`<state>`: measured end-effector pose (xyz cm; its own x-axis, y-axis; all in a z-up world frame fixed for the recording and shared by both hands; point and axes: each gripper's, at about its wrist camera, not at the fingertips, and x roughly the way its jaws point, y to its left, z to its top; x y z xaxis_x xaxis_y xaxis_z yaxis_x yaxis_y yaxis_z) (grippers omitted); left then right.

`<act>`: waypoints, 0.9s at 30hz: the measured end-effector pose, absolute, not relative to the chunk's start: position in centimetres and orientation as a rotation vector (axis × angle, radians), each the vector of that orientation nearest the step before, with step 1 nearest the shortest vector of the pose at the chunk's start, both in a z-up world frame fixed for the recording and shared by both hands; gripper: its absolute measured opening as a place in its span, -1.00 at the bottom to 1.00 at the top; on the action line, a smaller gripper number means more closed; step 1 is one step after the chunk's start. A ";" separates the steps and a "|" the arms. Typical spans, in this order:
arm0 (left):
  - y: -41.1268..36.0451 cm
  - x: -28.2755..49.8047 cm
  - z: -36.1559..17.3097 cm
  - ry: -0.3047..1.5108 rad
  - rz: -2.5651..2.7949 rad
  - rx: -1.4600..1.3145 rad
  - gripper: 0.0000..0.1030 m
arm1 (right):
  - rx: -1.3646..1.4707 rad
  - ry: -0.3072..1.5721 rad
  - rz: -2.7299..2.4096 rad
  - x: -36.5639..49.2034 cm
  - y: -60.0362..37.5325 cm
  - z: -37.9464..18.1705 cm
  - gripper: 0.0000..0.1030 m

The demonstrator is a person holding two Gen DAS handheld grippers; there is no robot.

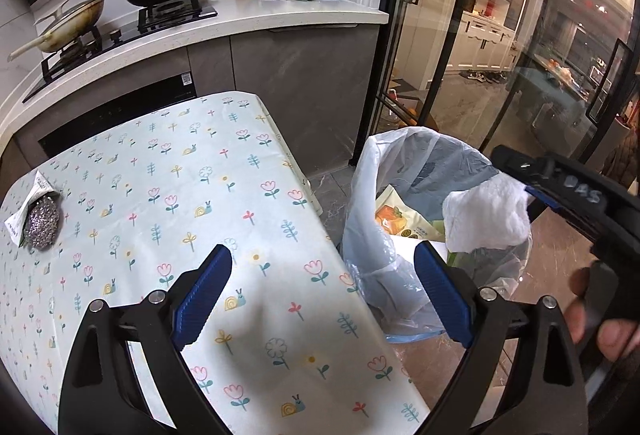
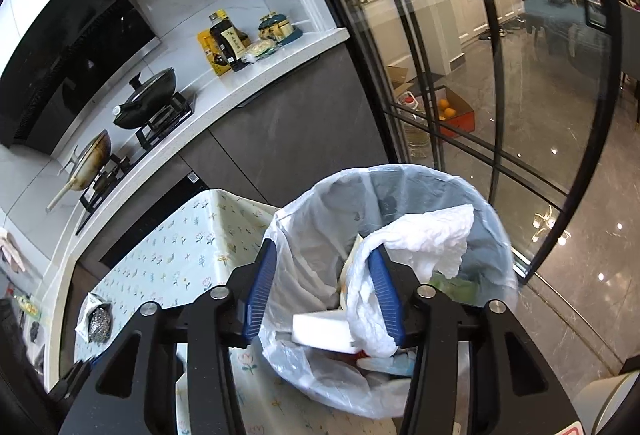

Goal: Collect trash
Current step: 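Move both tools back over the steel wool and pouch on the table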

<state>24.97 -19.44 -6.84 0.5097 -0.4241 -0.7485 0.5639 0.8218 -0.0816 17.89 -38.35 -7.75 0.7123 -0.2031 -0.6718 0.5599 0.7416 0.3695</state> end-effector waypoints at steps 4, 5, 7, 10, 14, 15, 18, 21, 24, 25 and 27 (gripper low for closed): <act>-18.1 25.2 -6.8 0.854 -0.587 0.163 0.71 | 0.617 0.730 -0.458 17.6 -37.9 -10.2 -0.09; -17.8 25.2 -6.8 0.855 -0.585 0.160 0.71 | 0.615 0.742 -0.465 17.1 -37.6 -10.7 -0.09; -17.3 25.2 -6.8 0.856 -0.581 0.155 0.71 | 0.620 0.759 -0.475 16.0 -37.1 -11.5 -0.09; -16.6 24.9 -6.9 0.864 -0.578 0.143 0.71 | 0.640 0.766 -0.489 14.1 -36.7 -12.2 -0.09; -16.0 24.1 -6.8 0.870 -0.580 0.135 0.71 | 0.643 0.746 -0.500 12.2 -35.8 -11.4 -0.09; -15.7 23.9 -6.8 0.869 -0.579 0.135 0.71 | 0.641 0.735 -0.496 12.0 -35.6 -11.0 -0.09; -15.2 23.4 -6.5 0.866 -0.578 0.130 0.71 | 0.609 0.707 -0.473 11.8 -34.5 -9.3 -0.09; -14.5 23.2 -6.1 0.859 -0.571 0.122 0.71 | 0.566 0.689 -0.443 12.3 -32.9 -7.6 -0.09; -13.4 23.0 -5.7 0.852 -0.561 0.114 0.71 | 0.536 0.682 -0.406 12.8 -30.9 -6.6 -0.07; -12.9 23.0 -5.6 0.850 -0.555 0.109 0.71 | 0.527 0.682 -0.395 12.9 -30.3 -6.3 -0.06; -11.9 23.1 -5.5 0.849 -0.544 0.100 0.71 | 0.512 0.685 -0.370 13.4 -29.0 -5.9 -0.05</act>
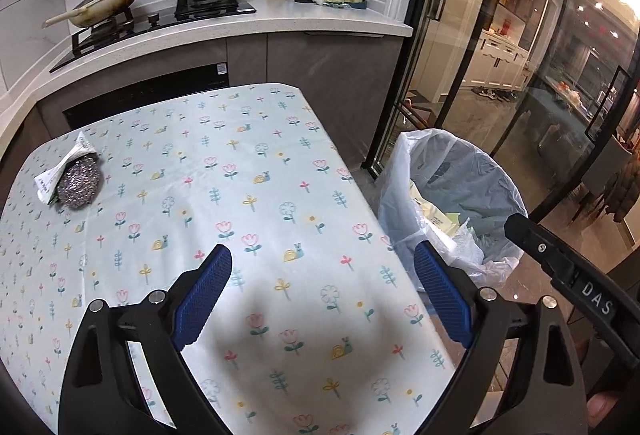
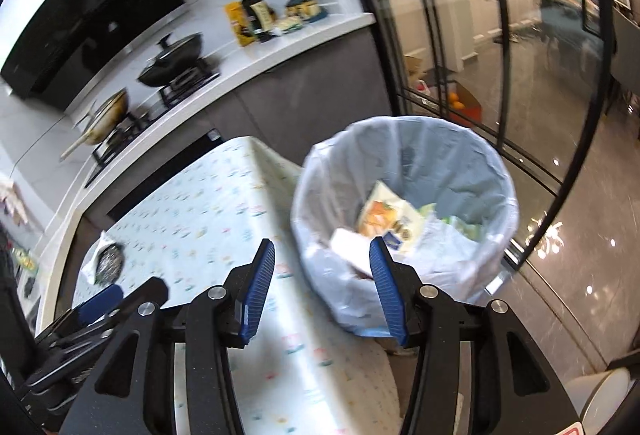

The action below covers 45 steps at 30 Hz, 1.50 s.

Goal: Collect trash
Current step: 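Move both tools back over the steel wool and pouch on the table, then grasp the steel wool scrubber with the right tool while the left grasps the green pouch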

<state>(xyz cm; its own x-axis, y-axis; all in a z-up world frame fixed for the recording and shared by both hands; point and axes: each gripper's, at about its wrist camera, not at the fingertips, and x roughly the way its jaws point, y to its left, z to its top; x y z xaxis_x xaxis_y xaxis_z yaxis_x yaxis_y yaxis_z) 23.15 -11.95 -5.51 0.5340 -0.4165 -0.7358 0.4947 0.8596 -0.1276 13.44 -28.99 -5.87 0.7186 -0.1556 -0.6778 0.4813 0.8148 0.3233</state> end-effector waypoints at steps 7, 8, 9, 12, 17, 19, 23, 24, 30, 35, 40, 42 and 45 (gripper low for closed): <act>-7.4 24.2 -5.7 0.856 -0.481 0.063 0.71 | 0.477 0.700 -0.286 15.4 -24.0 -5.3 -0.05; -6.6 24.4 -5.7 0.856 -0.471 0.059 0.71 | 0.473 0.705 -0.274 15.8 -23.2 -5.3 -0.04; -5.9 24.6 -5.7 0.855 -0.461 0.056 0.71 | 0.470 0.709 -0.263 16.0 -22.5 -5.4 -0.04; -3.5 25.3 -5.8 0.853 -0.427 0.048 0.71 | 0.454 0.727 -0.228 17.2 -20.1 -5.6 -0.04; 0.8 26.8 -6.1 0.853 -0.370 0.039 0.71 | 0.420 0.759 -0.166 19.5 -15.5 -6.1 -0.04; 2.7 27.5 -6.3 0.851 -0.346 0.039 0.71 | 0.405 0.772 -0.142 20.6 -13.7 -6.3 -0.04; 6.5 29.2 -6.8 0.853 -0.295 0.039 0.71 | 0.375 0.801 -0.091 23.0 -9.9 -6.9 -0.04; 7.4 29.7 -6.9 0.854 -0.284 0.037 0.71 | 0.372 0.808 -0.079 23.6 -9.1 -7.1 -0.04; 12.7 32.8 -7.6 0.850 -0.215 0.029 0.77 | 0.344 0.837 -0.018 27.8 -4.2 -8.0 -0.04; 15.7 35.4 -8.3 0.854 -0.185 0.036 0.79 | 0.315 0.855 0.021 31.8 -0.7 -9.1 -0.04; 18.3 38.5 -9.0 0.865 -0.149 0.001 0.79 | 0.298 0.861 0.046 35.4 1.6 -10.3 0.01; 19.0 39.5 -9.3 0.867 -0.143 -0.006 0.80 | 0.302 0.870 0.054 36.7 2.0 -10.9 0.04; 20.1 40.8 -9.7 0.866 -0.131 -0.007 0.80 | 0.293 0.878 0.062 38.3 2.9 -11.7 0.07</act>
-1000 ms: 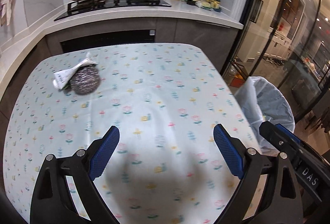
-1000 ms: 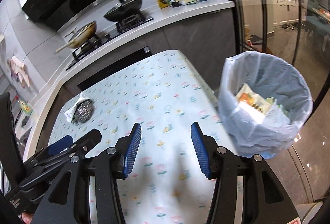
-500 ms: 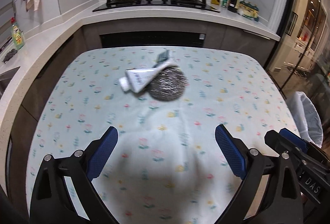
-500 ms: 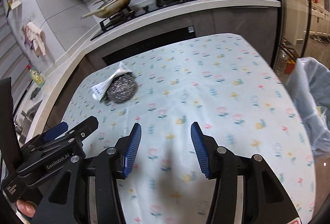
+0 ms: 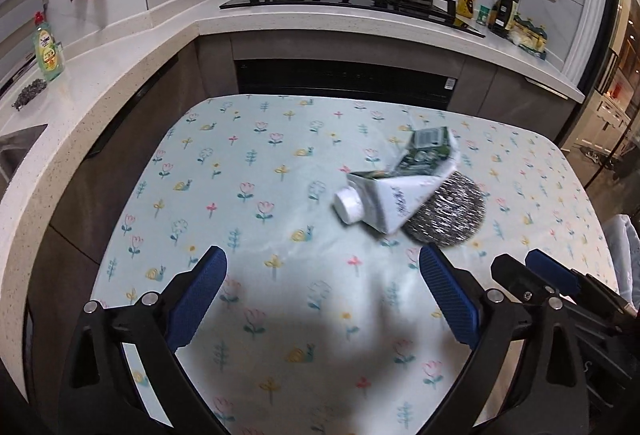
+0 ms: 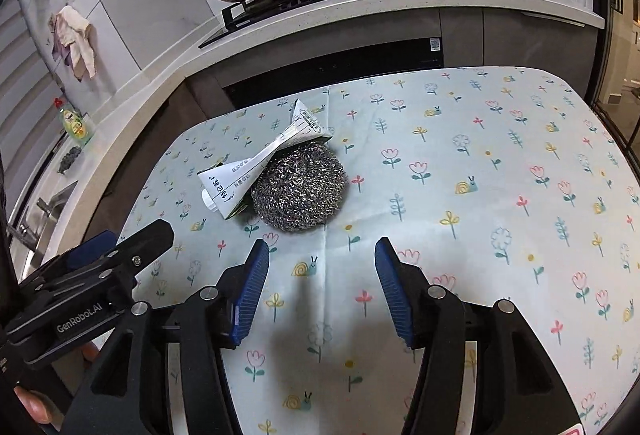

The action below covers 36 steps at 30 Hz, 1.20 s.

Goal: Collect trash
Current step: 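Grasp the steel wool scrubber with the right tool while the left grasps the green pouch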

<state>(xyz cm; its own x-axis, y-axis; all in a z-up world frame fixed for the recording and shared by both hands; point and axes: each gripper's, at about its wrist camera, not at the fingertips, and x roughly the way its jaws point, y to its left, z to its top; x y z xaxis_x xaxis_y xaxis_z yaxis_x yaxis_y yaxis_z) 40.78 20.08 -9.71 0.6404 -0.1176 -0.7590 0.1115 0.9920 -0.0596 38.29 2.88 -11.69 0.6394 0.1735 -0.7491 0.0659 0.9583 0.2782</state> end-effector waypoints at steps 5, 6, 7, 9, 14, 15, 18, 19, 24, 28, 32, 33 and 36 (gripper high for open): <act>22.2 42.5 -9.9 0.876 -0.138 -0.084 0.80 | 0.242 0.873 0.086 40.6 4.7 -12.7 0.31; 22.4 42.7 -9.8 0.875 -0.140 -0.097 0.80 | 0.227 0.870 0.084 41.0 5.0 -12.8 0.31; 22.6 43.0 -9.7 0.874 -0.139 -0.104 0.81 | 0.213 0.869 0.080 41.4 5.2 -13.0 0.31; 22.6 43.6 -9.6 0.866 -0.137 -0.100 0.81 | 0.201 0.867 0.078 42.3 5.4 -13.5 0.31; 21.2 45.5 -9.1 0.862 -0.195 -0.096 0.81 | 0.209 0.875 0.075 43.6 5.5 -14.6 0.36; 20.8 45.8 -9.0 0.860 -0.203 -0.080 0.81 | 0.207 0.873 0.077 43.6 5.5 -14.7 0.35; 19.3 46.6 -9.1 0.855 -0.218 -0.035 0.81 | 0.224 0.867 0.090 43.4 5.0 -14.8 0.15; 18.8 46.8 -9.2 0.857 -0.224 -0.028 0.81 | 0.228 0.865 0.090 43.2 4.7 -14.7 0.13; 17.1 46.5 -9.8 0.861 -0.277 0.011 0.81 | 0.272 0.857 0.066 41.4 2.4 -14.4 0.07; 15.9 45.9 -10.5 0.868 -0.309 0.044 0.81 | 0.326 0.849 0.007 39.2 -0.3 -14.3 0.07; 15.2 45.8 -11.3 0.881 -0.312 0.050 0.81 | 0.368 0.840 -0.033 37.4 -2.6 -14.2 0.07; 15.2 45.8 -11.5 0.881 -0.312 0.047 0.81 | 0.378 0.838 -0.040 37.0 -3.0 -14.1 0.07; 15.3 45.8 -12.0 0.877 -0.327 0.042 0.81 | 0.396 0.831 -0.051 36.2 -3.9 -13.8 0.08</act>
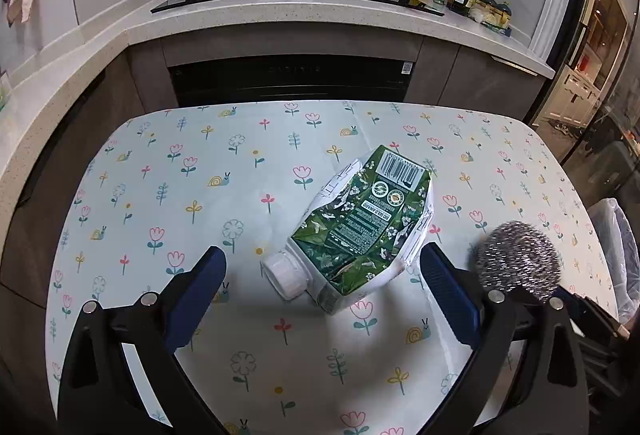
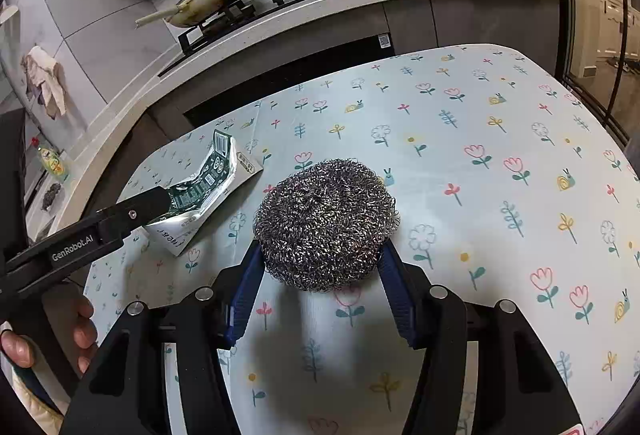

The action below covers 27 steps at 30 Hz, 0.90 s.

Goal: Collect trash
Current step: 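Grasp the steel wool scrubber with the right tool while the left grasps the green pouch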

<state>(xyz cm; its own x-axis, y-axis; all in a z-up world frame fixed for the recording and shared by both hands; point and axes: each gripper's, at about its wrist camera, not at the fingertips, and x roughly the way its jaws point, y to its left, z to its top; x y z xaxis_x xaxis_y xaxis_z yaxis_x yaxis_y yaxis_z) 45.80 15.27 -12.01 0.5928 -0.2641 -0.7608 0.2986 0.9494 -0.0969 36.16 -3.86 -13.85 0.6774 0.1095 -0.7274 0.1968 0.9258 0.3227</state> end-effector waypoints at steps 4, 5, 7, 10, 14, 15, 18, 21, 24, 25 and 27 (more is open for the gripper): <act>15.3 46.0 -13.2 0.886 -0.361 0.066 0.81 | 0.410 0.827 -0.051 35.7 -4.3 -13.7 0.08; 15.2 46.0 -13.5 0.890 -0.369 0.067 0.81 | 0.414 0.826 -0.049 35.7 -4.4 -13.7 0.08; 15.1 46.2 -14.2 0.906 -0.387 0.052 0.80 | 0.417 0.824 -0.045 35.6 -4.4 -13.6 0.08; 14.5 45.8 -14.7 0.930 -0.434 -0.004 0.79 | 0.417 0.820 -0.042 35.4 -4.4 -13.5 0.08; 12.5 44.2 -14.7 0.941 -0.535 -0.030 0.77 | 0.424 0.817 -0.055 34.6 -5.2 -13.4 0.08; 12.0 43.6 -14.7 0.946 -0.570 -0.036 0.77 | 0.425 0.817 -0.060 34.5 -5.5 -13.3 0.08; 11.2 42.5 -14.5 0.919 -0.556 -0.008 0.74 | 0.434 0.816 -0.079 33.9 -6.5 -13.3 0.08; 11.3 42.8 -14.4 0.881 -0.440 0.038 0.74 | 0.445 0.813 -0.089 33.4 -7.3 -13.3 0.08; 11.7 44.0 -14.9 0.891 -0.394 0.051 0.74 | 0.445 0.808 -0.087 33.2 -7.6 -13.1 0.08; 11.9 44.3 -14.9 0.891 -0.390 0.059 0.75 | 0.444 0.807 -0.083 33.3 -7.6 -13.1 0.08; 12.0 45.0 -15.2 0.891 -0.390 0.084 0.75 | 0.442 0.807 -0.074 33.4 -7.6 -13.1 0.08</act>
